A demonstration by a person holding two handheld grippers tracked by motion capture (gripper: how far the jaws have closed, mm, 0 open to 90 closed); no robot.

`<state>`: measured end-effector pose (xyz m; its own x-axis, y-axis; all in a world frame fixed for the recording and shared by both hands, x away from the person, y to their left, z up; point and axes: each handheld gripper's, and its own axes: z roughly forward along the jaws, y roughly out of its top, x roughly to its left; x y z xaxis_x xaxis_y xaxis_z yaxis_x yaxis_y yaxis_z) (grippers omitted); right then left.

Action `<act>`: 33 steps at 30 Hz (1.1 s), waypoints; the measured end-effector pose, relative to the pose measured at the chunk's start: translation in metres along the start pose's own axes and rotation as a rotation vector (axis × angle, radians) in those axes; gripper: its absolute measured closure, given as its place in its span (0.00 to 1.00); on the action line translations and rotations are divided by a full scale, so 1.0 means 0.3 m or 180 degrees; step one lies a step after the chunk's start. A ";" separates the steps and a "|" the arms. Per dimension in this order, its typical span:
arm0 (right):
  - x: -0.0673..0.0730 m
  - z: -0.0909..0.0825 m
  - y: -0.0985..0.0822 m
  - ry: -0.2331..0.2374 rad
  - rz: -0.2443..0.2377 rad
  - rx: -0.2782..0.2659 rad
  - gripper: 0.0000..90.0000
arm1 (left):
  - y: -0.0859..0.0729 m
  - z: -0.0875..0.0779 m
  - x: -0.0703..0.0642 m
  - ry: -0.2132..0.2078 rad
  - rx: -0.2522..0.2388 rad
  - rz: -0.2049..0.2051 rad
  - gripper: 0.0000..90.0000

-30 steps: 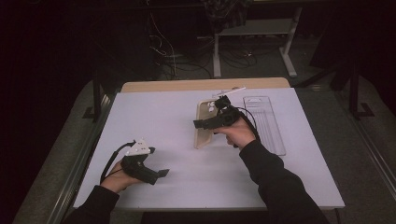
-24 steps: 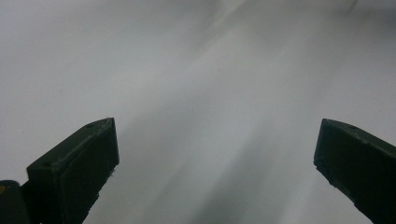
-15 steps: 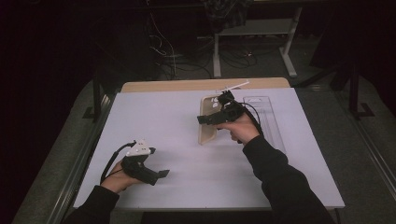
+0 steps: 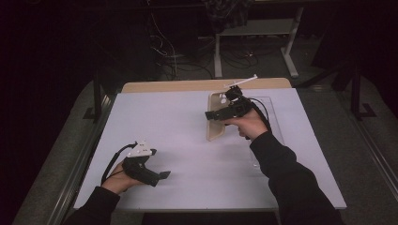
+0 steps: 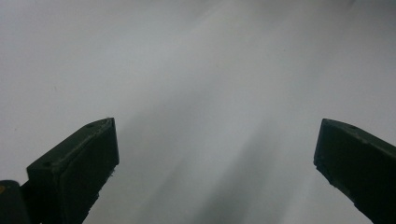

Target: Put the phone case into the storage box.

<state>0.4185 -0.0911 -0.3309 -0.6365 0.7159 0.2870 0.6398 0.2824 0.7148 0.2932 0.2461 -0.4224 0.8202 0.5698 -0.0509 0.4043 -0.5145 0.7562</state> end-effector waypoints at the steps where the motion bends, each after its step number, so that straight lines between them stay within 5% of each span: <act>1: -0.002 -0.006 0.002 0.0001 0.0029 0.0002 0.11 | 0.000 0.000 0.000 0.0003 0.0002 0.0003 0.00; 17: -0.055 -0.109 0.050 -0.0240 0.0055 -0.0050 0.11 | -0.002 0.001 0.002 0.0008 0.0042 0.0041 0.00; 33: -0.151 -0.185 0.105 -0.0703 0.0180 -0.0066 0.11 | -0.001 -0.002 0.003 0.0003 0.0048 0.0046 0.00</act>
<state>0.4434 -0.1501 -0.2860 -0.4887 0.8533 0.1819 0.6614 0.2263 0.7151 0.2935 0.2471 -0.4222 0.8257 0.5628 -0.0394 0.3984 -0.5323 0.7469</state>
